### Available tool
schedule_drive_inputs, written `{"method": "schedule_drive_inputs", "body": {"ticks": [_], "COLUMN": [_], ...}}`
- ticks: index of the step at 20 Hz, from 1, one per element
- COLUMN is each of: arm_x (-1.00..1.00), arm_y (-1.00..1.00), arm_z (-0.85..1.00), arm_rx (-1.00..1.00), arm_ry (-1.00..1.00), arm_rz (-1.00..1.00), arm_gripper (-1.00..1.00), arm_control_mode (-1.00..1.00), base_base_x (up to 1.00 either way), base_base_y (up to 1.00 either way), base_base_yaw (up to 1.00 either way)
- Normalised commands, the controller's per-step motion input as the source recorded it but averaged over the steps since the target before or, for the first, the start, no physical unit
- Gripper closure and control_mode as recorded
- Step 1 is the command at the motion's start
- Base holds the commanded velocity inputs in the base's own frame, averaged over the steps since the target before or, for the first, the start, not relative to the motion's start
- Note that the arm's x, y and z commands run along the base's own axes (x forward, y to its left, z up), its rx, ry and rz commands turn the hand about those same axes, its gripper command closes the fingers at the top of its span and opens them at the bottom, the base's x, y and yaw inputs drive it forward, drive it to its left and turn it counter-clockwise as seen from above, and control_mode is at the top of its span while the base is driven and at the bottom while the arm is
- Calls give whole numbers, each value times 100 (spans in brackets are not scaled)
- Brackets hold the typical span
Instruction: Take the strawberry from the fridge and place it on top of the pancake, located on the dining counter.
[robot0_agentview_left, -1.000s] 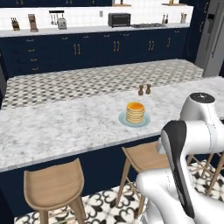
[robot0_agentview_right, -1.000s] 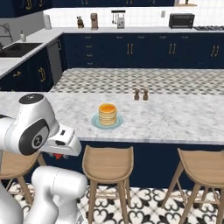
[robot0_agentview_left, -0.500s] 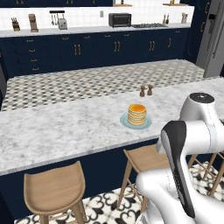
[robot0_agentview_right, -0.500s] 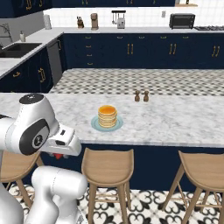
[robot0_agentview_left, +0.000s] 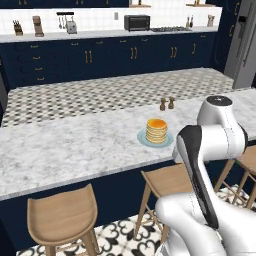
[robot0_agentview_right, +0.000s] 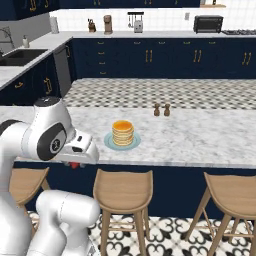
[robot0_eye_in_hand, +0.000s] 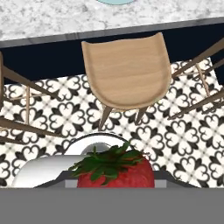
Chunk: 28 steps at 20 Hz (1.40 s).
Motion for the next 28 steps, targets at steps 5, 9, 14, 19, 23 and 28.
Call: {"method": "schedule_drive_inputs", "body": {"ticks": [5, 9, 14, 19, 23, 28], "arm_x": [100, 100, 100, 100, 100, 91], "arm_y": [4, 2, 0, -2, -1, -37], "arm_z": [26, 15, 20, 0, -16, -59], "arm_rx": [0, 1, 7, 4, 1, 2], "arm_ry": [14, 1, -3, 0, -3, -6], "arm_rz": [-2, -8, 0, -1, 0, 0], "arm_gripper": [100, 100, 100, 100, 100, 100], "arm_control_mode": [-100, -100, -100, -100, -100, -100], "base_base_x": [0, 0, 0, 0, 0, 0], "base_base_y": [0, 0, 0, 0, 0, 0], "base_base_yaw": [0, 0, 0, 0, 0, 0]}}
